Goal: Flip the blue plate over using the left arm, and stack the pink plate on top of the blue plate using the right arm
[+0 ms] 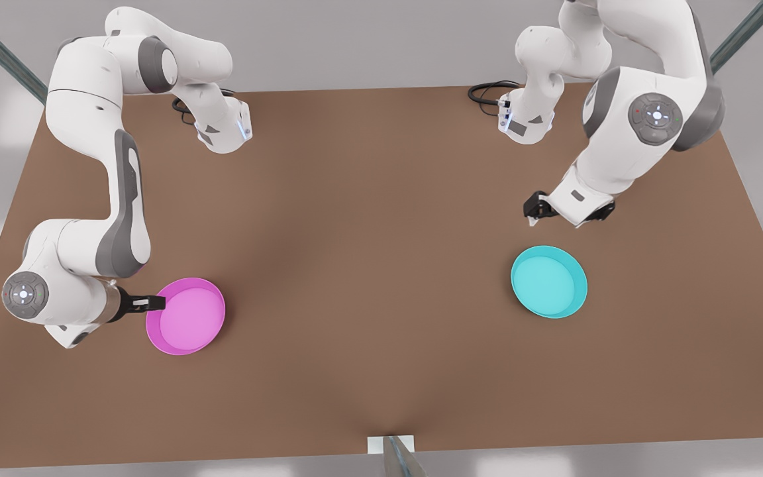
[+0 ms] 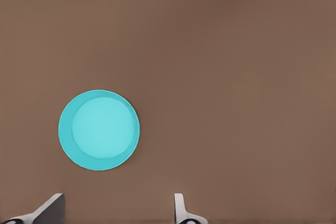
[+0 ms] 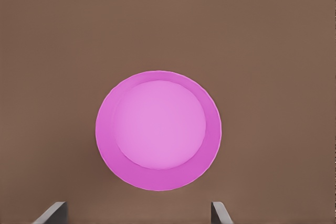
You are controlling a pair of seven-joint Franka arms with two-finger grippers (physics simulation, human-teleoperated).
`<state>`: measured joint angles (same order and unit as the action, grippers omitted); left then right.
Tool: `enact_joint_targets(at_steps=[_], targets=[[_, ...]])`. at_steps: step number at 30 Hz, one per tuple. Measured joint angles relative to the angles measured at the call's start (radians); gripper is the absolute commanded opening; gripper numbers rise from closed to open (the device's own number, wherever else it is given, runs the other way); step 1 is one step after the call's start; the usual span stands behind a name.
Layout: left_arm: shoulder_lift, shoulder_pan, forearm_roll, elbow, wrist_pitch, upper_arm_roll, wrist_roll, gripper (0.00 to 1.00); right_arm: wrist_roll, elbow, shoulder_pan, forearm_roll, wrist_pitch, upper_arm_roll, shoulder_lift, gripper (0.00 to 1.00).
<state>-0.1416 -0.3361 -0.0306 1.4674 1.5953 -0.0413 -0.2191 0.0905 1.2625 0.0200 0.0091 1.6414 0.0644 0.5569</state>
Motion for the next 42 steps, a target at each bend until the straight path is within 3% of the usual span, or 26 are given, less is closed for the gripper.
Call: enact_joint_targets(at_steps=[3, 4, 7, 8, 11, 13, 20, 31, 33, 34, 35, 38, 40, 42], targets=[[-0.249, 0.088, -0.035, 0.014, 0.04, 0.012, -0.002, 1.0, 0.0, 0.0, 0.0, 0.0, 0.0, 0.0, 0.0, 1.0], [-0.308, 0.147, -0.048, -0.002, 0.041, 0.068, -0.008, 1.0, 0.0, 0.0, 0.0, -0.001, -0.001, 0.0, 0.0, 1.0], [-0.408, 0.355, -0.124, 0.014, 0.173, 0.118, 0.166, 1.0, 0.0, 0.0, 0.0, -0.001, -0.002, 0.0, 0.0, 1.0], [-0.409, 0.438, -0.144, 0.06, 0.224, 0.168, 0.173, 1.0, 0.0, 0.0, 0.0, 0.0, -0.001, 0.0, 0.0, 1.0], [-0.255, 0.482, -0.203, 0.398, 0.481, 0.175, 0.227, 1.0, 0.0, 0.0, 0.0, 0.0, -0.001, 0.0, 0.0, 1.0], [-0.249, 0.576, -0.28, 0.463, 0.482, 0.175, 0.423, 1.0, 0.0, 0.0, 0.0, 0.0, 0.0, -0.001, 0.0, 1.0], [-0.336, 0.61, -0.397, 0.472, 0.512, 0.172, 0.468, 1.0, 0.0, 0.001, 0.0, 0.0, 0.0, -0.001, 0.0, 1.0], [-0.419, 0.655, -0.378, 0.428, 0.549, 0.161, 0.549, 0.99, -0.002, 0.0, 0.002, 0.0, -0.002, -0.002, 0.008, 1.0], [-0.43, 0.655, -0.377, 0.426, 0.549, 0.162, 0.55, 0.94, -0.002, 0.0, 0.002, 0.0, -0.002, -0.002, 0.008, 1.0], [-0.436, 0.655, -0.377, 0.426, 0.55, 0.164, 0.55, 0.87, -0.002, 0.0, 0.002, 0.0, -0.002, -0.002, 0.008, 1.0], [-0.439, 0.655, -0.377, 0.426, 0.551, 0.167, 0.549, 0.72, -0.002, 0.0, 0.002, 0.0, -0.002, -0.002, 0.008, 1.0], [-0.453, 0.654, -0.378, 0.419, 0.564, 0.169, 0.55, 0.43, -0.001, 0.0, 0.002, 0.0, -0.002, -0.002, 0.008, 1.0], [-0.471, 0.655, -0.377, 0.398, 0.565, 0.169, 0.557, 0.42, 0.0, 0.0, 0.002, 0.0, -0.002, -0.002, 0.008, 1.0], [-0.493, 0.66, -0.375, 0.375, 0.565, 0.169, 0.57, 0.34, -0.001, 0.0, 0.002, 0.0, -0.002, -0.002, 0.008, 1.0]])
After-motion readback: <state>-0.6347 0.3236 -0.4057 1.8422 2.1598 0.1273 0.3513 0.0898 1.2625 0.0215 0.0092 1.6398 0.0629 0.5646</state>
